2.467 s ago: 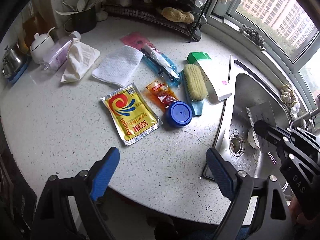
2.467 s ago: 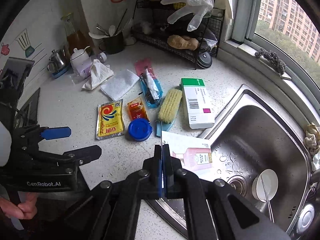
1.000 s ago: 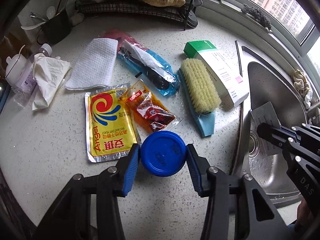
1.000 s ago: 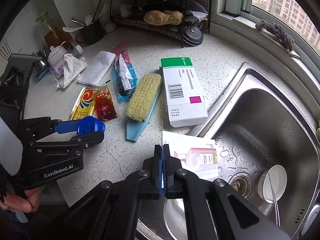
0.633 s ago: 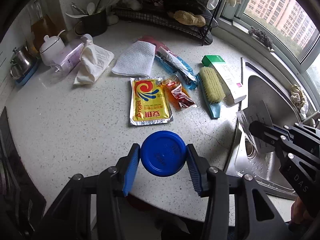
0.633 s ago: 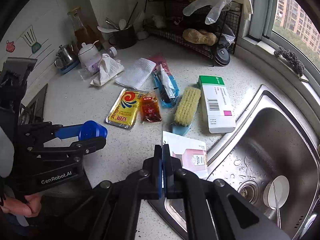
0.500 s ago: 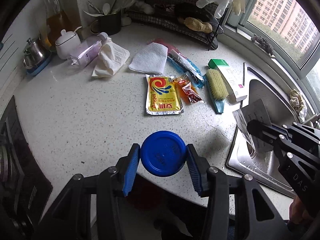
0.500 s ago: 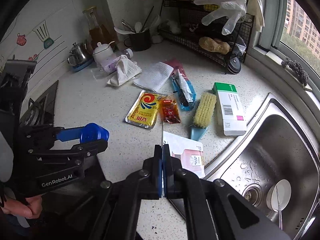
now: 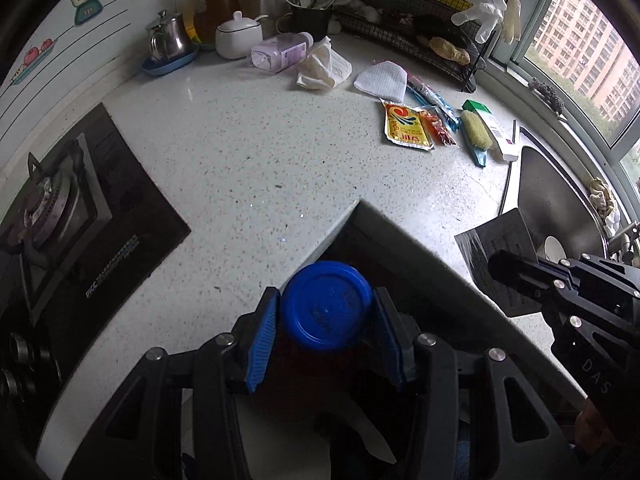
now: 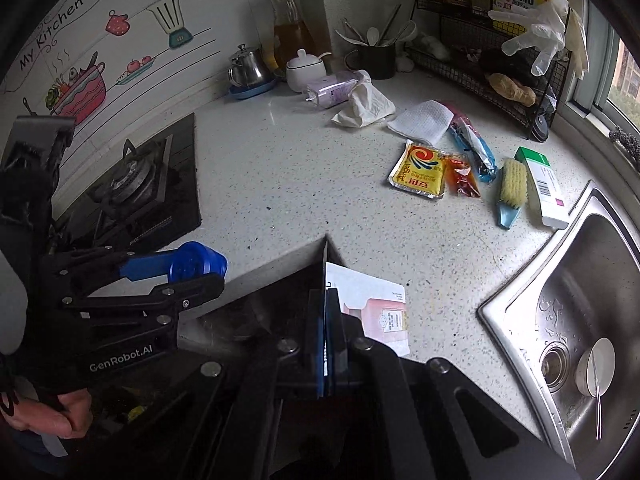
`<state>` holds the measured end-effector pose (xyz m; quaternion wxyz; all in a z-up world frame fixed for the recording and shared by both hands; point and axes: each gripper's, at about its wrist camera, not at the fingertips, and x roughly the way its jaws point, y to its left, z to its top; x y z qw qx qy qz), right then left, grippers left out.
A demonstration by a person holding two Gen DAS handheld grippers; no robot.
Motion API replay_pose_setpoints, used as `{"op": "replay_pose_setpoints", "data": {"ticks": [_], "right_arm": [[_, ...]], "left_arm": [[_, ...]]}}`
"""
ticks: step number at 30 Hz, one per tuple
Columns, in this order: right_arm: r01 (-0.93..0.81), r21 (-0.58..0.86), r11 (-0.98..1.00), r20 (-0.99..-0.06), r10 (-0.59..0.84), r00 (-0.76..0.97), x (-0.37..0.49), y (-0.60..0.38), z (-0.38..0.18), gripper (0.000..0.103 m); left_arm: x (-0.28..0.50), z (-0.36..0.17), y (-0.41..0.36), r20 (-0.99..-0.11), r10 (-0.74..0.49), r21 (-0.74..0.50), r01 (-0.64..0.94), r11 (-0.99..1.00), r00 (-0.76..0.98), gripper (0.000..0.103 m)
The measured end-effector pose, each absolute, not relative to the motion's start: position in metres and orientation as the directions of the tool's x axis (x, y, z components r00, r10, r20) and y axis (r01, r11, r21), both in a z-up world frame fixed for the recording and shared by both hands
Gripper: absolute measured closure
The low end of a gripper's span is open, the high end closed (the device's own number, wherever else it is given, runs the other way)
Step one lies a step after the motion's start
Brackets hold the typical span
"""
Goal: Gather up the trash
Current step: 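Carry the lid and packet down and drop them into the red bin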
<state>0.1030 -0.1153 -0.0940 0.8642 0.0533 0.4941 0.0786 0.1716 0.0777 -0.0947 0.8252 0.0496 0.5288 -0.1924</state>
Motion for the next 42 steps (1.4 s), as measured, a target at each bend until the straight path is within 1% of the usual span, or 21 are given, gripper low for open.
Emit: {"op": "replay_pose_setpoints", "data": {"ticks": [7,10,16,22,27,30,36,42], "right_arm": [[-0.112,0.173,0.979,-0.869,0.205,0.45,0.069,-0.082,-0.119,0.102],[-0.12,0.168,0.978,-0.885,0.204,0.419,0.058,-0.077,-0.134,0.102],[-0.128,0.177,0.976,-0.908,0.212,0.361,0.05,-0.075,-0.175,0.102],[-0.132,0.203,0.97,-0.919,0.235,0.316,0.052,-0.084,-0.224,0.102],[-0.131,0.217,0.967,-0.923,0.247,0.296,0.05,-0.091,-0.277,0.102],[-0.115,0.214,0.97,-0.927,0.238,0.291,0.053,-0.097,-0.314,0.102],[-0.085,0.21,0.974,-0.936,0.225,0.27,0.064,-0.106,-0.384,0.102],[-0.08,0.209,0.975,-0.938,0.223,0.264,0.074,-0.112,-0.423,0.102]], "left_arm": [[0.131,-0.127,0.111,-0.915,-0.247,-0.126,0.354,0.927,0.319,0.059],[0.118,-0.146,0.119,-0.926,-0.251,-0.146,0.345,0.927,0.282,0.059],[0.108,-0.185,0.118,-0.938,-0.25,-0.161,0.338,0.927,0.241,0.059],[0.107,-0.229,0.105,-0.941,-0.225,-0.124,0.36,0.925,0.254,0.059],[0.116,-0.284,0.093,-0.944,-0.242,-0.146,0.37,0.917,0.226,0.059],[0.12,-0.321,0.087,-0.948,-0.239,-0.147,0.378,0.914,0.21,0.059],[0.133,-0.391,0.074,-0.951,-0.266,-0.186,0.39,0.902,0.16,0.059],[0.142,-0.432,0.055,-0.958,-0.249,-0.174,0.4,0.9,0.144,0.059]]}}
